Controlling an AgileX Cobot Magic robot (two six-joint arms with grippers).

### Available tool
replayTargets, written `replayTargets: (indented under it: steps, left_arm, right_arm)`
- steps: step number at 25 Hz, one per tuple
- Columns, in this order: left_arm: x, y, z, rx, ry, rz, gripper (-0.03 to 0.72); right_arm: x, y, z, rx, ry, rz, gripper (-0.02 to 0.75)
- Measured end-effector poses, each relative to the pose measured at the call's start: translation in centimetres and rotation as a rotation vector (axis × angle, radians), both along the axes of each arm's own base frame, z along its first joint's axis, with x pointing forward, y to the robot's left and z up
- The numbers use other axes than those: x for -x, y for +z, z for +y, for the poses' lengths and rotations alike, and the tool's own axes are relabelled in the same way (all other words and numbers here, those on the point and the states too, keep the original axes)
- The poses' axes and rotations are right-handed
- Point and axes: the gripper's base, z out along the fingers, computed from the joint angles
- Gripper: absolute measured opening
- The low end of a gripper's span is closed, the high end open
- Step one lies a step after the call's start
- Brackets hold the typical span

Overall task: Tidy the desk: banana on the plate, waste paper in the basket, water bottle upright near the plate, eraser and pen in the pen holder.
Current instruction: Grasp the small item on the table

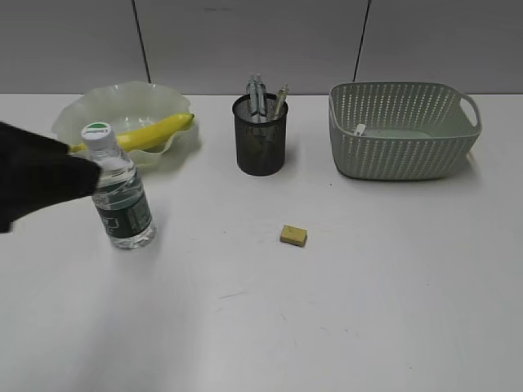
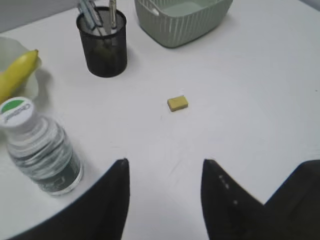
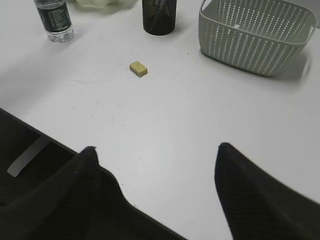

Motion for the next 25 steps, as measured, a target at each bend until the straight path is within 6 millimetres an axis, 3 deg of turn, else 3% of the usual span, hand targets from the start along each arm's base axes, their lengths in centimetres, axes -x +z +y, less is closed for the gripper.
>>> replayTargets:
  steps: [6, 13, 19, 25]
  left_arm:
    - [-6.2, -2.2, -6.8, -0.095, -0.098, 0.122, 0.395]
    - [-10.4, -4.5, -15.3, -0.092, -0.149, 0.216, 0.475]
    - [-13.7, -7.3, -18.7, -0.126, -0.039, 0.414, 0.483]
    - [-16.0, -10.3, -20.1, -0.258, 0.109, 0.571, 0.482]
  right_arm:
    - [0.0, 0.0, 0.0, 0.001, -0.003, 0.001, 0.564]
    - [0.0, 0.0, 0.0, 0.001, -0.003, 0.000, 0.564]
    - [0.0, 0.0, 0.0, 0.001, -0.003, 0.001, 0.564]
    - [0.0, 0.0, 0.0, 0.001, -0.004, 0.000, 0.564]
